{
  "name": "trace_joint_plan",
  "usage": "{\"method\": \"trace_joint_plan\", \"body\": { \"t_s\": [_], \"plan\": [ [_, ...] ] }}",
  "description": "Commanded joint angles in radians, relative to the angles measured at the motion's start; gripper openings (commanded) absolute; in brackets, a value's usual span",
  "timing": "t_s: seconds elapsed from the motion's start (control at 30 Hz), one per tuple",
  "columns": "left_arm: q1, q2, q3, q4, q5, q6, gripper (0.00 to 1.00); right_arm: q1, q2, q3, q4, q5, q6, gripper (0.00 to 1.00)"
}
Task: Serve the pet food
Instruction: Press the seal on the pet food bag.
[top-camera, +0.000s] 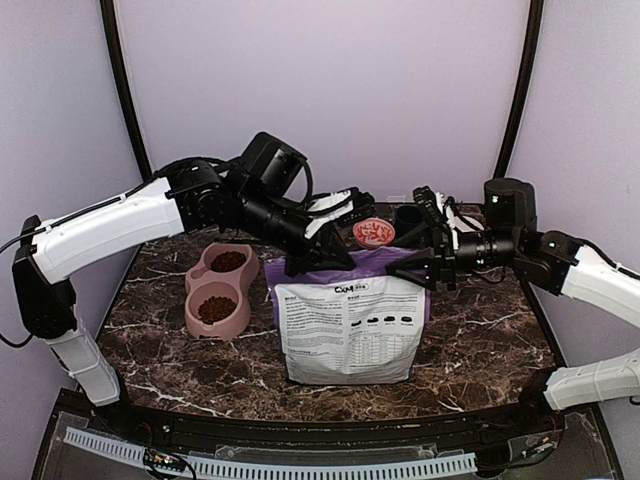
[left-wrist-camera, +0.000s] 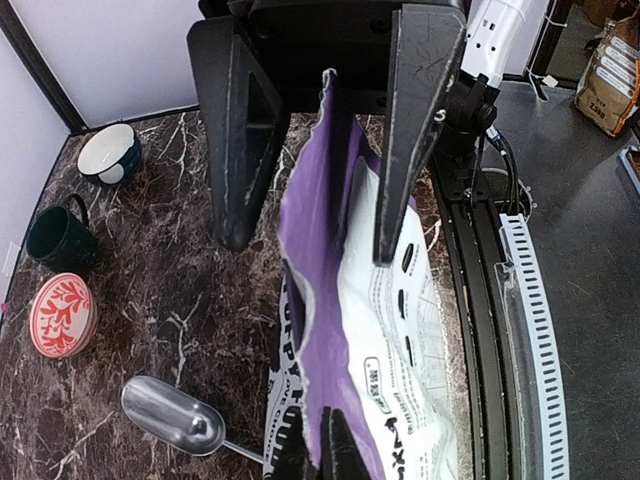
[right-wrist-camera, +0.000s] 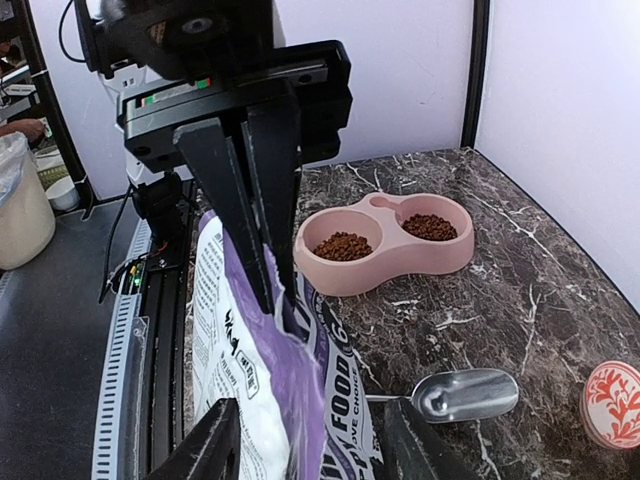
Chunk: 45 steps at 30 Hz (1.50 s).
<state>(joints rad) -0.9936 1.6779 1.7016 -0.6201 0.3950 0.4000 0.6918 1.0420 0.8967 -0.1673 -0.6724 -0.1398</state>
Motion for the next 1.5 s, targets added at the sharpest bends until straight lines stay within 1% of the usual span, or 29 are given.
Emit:
{"method": "trace_joint_plan", "body": {
  "t_s": [0.0,0.07,0.13,0.23,0.33,0.37,0.4,0.47,0.53,0.6,0.63,0.7,0.8,0.93,0.97,1.03,1.17,1.2,1.43,1.47],
  "plan": [
    [-0.009,0.039,0.081,-0.076,-0.043,0.020,0.00,-0.002,0.037,0.055,0.004,-0.021,-0.018,0.47],
    [-0.011,0.052,0.112,-0.102,-0.051,0.028,0.00,-0.002,0.051,0.066,-0.003,-0.035,-0.022,0.44],
    [-0.015,0.068,0.143,-0.135,-0.061,0.039,0.00,-0.002,0.063,0.075,-0.016,-0.049,-0.029,0.37],
    [-0.019,0.085,0.177,-0.166,-0.072,0.047,0.00,-0.002,0.073,0.081,-0.039,-0.058,-0.041,0.13],
    [-0.019,0.080,0.176,-0.173,-0.095,0.048,0.00,-0.002,0.066,0.074,-0.047,-0.055,-0.046,0.00],
    [-0.019,0.074,0.169,-0.171,-0.102,0.048,0.02,-0.002,0.062,0.071,-0.048,-0.055,-0.046,0.00],
    [-0.019,0.066,0.163,-0.169,-0.109,0.049,0.08,-0.002,0.055,0.068,-0.049,-0.055,-0.047,0.00],
    [-0.018,0.046,0.135,-0.158,-0.127,0.048,0.26,-0.002,0.040,0.059,-0.043,-0.052,-0.047,0.00],
    [-0.017,0.021,0.094,-0.144,-0.140,0.050,0.41,-0.001,0.026,0.046,-0.031,-0.047,-0.045,0.00],
    [-0.017,0.001,0.064,-0.137,-0.136,0.047,0.50,-0.002,0.017,0.036,-0.020,-0.044,-0.043,0.00],
    [-0.017,-0.007,0.052,-0.138,-0.135,0.046,0.52,-0.002,0.014,0.032,-0.017,-0.044,-0.041,0.00],
    [-0.016,-0.016,0.032,-0.139,-0.135,0.039,0.53,-0.002,0.011,0.026,-0.017,-0.045,-0.040,0.00],
    [-0.013,-0.023,0.016,-0.147,-0.138,0.028,0.51,-0.002,0.002,0.019,-0.012,-0.045,-0.037,0.00],
    [-0.007,-0.025,0.016,-0.174,-0.131,0.023,0.39,-0.002,-0.019,0.001,0.005,-0.027,-0.035,0.00],
    [-0.004,-0.027,0.015,-0.178,-0.131,0.023,0.34,-0.002,-0.027,-0.004,0.008,-0.023,-0.035,0.00],
    [0.001,-0.032,0.011,-0.180,-0.131,0.021,0.21,-0.002,-0.043,-0.017,0.017,-0.015,-0.035,0.00],
    [0.005,-0.035,0.011,-0.184,-0.135,0.020,0.01,-0.001,-0.075,-0.041,0.034,-0.006,-0.031,0.00],
    [0.005,-0.034,0.012,-0.183,-0.137,0.018,0.00,-0.001,-0.082,-0.048,0.037,-0.004,-0.030,0.00],
    [0.004,-0.032,0.048,-0.179,-0.129,0.008,0.00,-0.002,-0.102,-0.066,0.029,0.007,-0.014,0.00],
    [0.004,-0.025,0.063,-0.185,-0.122,0.006,0.00,-0.002,-0.092,-0.058,0.029,0.012,-0.010,0.08]
  ]
}}
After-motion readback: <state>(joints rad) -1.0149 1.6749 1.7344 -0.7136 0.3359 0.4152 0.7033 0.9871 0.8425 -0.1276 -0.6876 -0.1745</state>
